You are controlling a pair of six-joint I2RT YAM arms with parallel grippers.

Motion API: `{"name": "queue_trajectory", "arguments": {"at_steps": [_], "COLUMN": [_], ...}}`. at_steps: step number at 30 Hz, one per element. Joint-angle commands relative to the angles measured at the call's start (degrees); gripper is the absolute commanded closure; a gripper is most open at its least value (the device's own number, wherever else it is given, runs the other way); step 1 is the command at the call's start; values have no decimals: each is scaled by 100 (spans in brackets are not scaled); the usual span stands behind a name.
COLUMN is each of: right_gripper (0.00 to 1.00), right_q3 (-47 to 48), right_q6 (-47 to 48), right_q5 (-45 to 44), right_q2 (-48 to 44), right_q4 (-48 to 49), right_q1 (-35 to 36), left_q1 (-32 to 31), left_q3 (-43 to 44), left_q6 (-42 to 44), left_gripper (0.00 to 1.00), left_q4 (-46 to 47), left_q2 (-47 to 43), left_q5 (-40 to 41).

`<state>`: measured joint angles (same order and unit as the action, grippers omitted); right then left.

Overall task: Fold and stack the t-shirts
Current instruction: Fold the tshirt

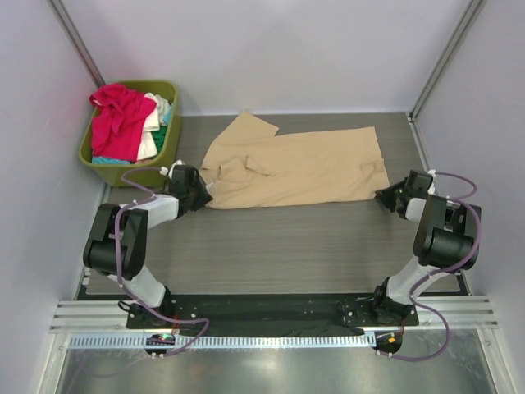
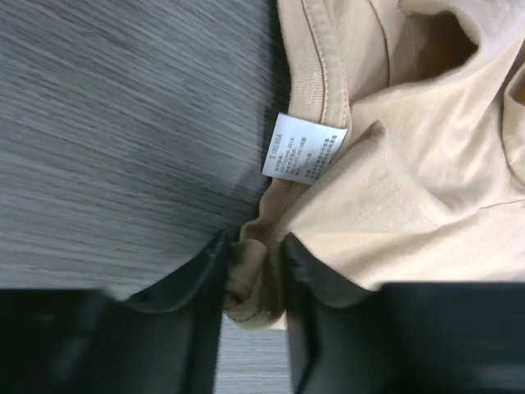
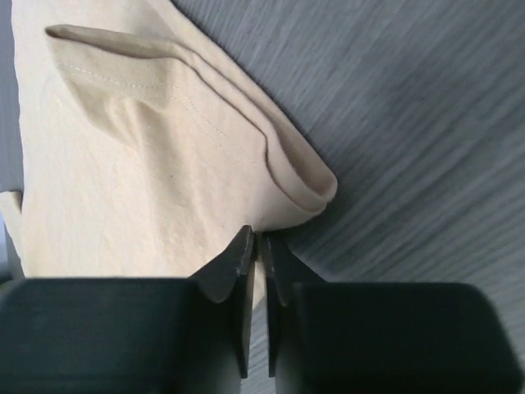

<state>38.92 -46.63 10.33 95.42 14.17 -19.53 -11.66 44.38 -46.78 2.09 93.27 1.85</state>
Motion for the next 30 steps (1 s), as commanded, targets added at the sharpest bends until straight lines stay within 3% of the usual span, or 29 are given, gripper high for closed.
{"name": "queue_trajectory", "arguments": {"at_steps": [1,3,4,10,14,17,24,30], "right_gripper": [89,99,99,99,99,99,99,99], "right_q3": [116,230,413,1809,2120,1542,-645,-1228], "right_q6": [110,75,14,22,136,102,295,295], "right_q5": [-101,-84,-66,232,-92,-101,-330,-153], "right_q2": [302,451,565,417,-836,-1471,-2202,-2562], "right_q4": [-29,-64,-194,-1230,-2155,-2296,-2104,-2374], "right_q1": [177,204,247,362,336,310,-163,-727], "left_q1": [-29,-29,-29,-20,-20,-12,-12,-12], "left_q3": [149,290,499,2149,2453,1997,22,-869], "left_q6": [-15,-6,3,64,38,-59,-182,-419], "left_gripper": [71,90,100,100,100,100,100,99], "left_q4": [-103,-156,-339,-1716,-2072,-2081,-1879,-2071], "left_q2": [235,296,314,183,-563,-986,-1654,-2330], "left_q5": [-79,-97,-106,-123,122,-8,-141,-141]}}
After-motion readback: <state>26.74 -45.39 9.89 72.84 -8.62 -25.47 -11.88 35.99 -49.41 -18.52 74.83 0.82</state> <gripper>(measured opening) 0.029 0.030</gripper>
